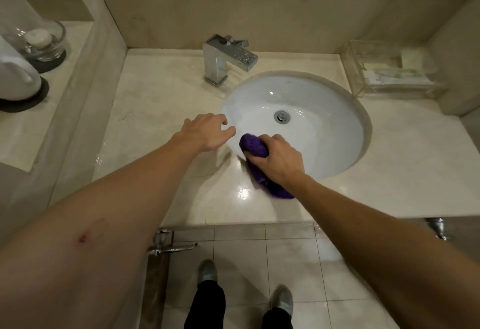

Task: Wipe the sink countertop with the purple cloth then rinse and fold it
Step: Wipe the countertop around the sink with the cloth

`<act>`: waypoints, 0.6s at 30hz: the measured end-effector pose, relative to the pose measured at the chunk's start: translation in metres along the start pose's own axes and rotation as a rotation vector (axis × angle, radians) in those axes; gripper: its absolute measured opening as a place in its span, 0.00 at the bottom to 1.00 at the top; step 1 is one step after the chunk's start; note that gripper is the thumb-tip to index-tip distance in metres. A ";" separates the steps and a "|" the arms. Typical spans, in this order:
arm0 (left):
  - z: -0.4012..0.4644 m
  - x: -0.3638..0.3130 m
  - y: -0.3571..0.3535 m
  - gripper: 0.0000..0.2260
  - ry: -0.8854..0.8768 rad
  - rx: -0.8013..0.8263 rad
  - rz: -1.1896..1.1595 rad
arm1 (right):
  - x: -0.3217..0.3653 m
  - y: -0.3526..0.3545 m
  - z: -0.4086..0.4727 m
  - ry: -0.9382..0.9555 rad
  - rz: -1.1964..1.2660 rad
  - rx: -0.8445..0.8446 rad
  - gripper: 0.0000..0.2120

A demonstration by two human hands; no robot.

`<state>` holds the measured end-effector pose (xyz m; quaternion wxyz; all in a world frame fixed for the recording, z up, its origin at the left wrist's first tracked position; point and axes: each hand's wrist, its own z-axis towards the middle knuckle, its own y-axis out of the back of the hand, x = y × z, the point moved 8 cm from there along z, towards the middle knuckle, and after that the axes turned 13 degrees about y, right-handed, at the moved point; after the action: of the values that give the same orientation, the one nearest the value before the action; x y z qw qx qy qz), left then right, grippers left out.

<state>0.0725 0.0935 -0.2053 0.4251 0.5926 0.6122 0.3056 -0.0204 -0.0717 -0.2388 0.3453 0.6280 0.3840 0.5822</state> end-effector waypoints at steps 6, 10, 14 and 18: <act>-0.001 0.016 0.009 0.23 0.044 -0.008 -0.025 | 0.055 -0.032 -0.021 0.239 -0.143 0.122 0.24; -0.001 0.016 0.010 0.23 0.024 -0.001 -0.027 | 0.050 -0.039 -0.015 0.219 -0.191 0.132 0.25; 0.001 0.020 0.009 0.23 0.025 0.027 -0.037 | 0.023 -0.028 -0.003 -0.008 -0.135 0.101 0.22; 0.005 0.019 0.010 0.23 0.012 0.059 -0.073 | 0.010 -0.023 0.002 -0.213 -0.052 0.098 0.22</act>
<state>0.0830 0.1122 -0.2019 0.4144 0.5804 0.6448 0.2753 -0.0201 -0.0521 -0.2549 0.3681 0.6924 0.3890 0.4836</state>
